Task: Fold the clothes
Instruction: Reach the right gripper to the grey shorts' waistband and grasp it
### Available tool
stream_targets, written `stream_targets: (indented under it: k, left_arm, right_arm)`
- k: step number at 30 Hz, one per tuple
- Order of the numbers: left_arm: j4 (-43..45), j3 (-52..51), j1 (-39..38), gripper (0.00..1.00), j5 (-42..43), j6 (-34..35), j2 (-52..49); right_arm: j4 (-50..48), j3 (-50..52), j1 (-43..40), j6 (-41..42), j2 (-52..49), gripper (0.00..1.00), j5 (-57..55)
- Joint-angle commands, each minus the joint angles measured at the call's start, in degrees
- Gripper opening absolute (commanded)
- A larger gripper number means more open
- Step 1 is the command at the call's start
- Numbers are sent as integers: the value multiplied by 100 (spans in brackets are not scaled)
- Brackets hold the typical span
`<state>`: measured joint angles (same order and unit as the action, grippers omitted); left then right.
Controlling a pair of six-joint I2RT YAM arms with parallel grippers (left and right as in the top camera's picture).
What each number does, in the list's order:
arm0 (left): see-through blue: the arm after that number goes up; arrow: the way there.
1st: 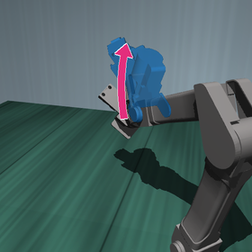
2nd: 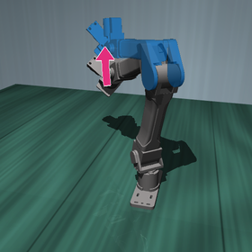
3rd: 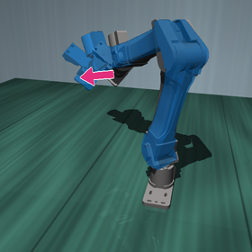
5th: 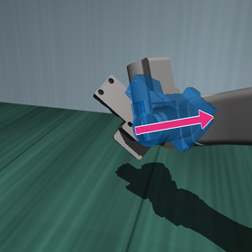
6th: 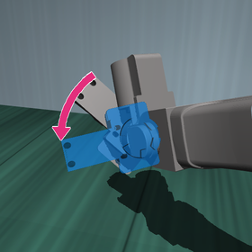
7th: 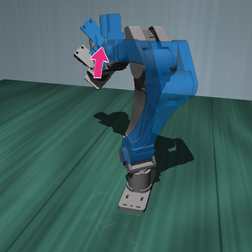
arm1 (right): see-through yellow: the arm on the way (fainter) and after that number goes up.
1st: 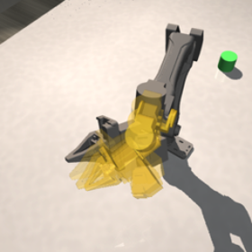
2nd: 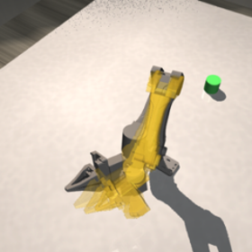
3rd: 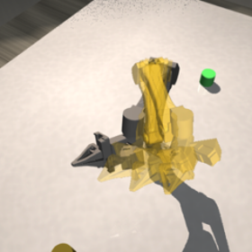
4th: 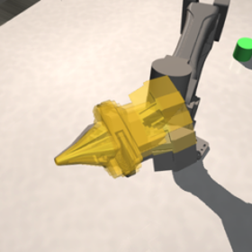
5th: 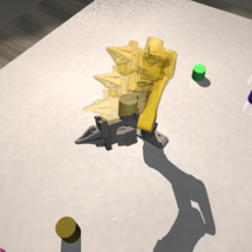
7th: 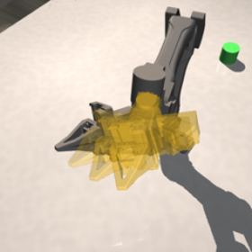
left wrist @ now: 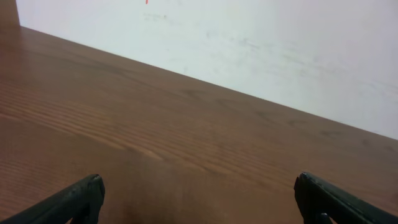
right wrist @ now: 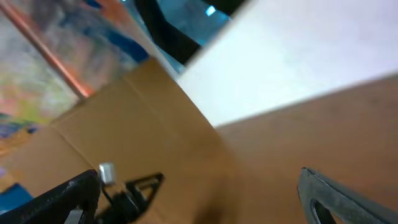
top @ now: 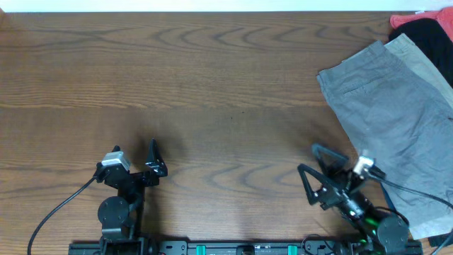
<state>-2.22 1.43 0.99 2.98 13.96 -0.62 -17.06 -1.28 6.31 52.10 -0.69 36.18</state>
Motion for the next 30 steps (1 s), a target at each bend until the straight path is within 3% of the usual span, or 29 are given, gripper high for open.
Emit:
stream_targets:
  k: [1, 7, 11, 17, 25, 30]
  left_arm:
    - [-160, -120, -17, 98, -68, 11, 39]
    - [-160, -120, -17, 98, -68, 11, 39]
    - [-160, -120, -17, 98, -68, 11, 39]
    - [-160, -120, -17, 98, -68, 11, 39]
    - [-160, -120, -17, 98, -68, 11, 39]
    - [-160, -120, -17, 98, -68, 11, 39]
  right_arm:
    - [164, -380, -2, -122, -17, 99, -415]
    - [1709, -1620, -2, -1661, -970, 99, -1176]
    - [2546, -2638, -2, -2682, -2273, 99, -1368]
    - [4520, -4795, -2, -4461, -4900, 99, -2643]
    - [6859, -7742, -2, -4857, -8085, 99, -4712]
    - [6911, -8505, 4, -4977, -9058, 99, -4474]
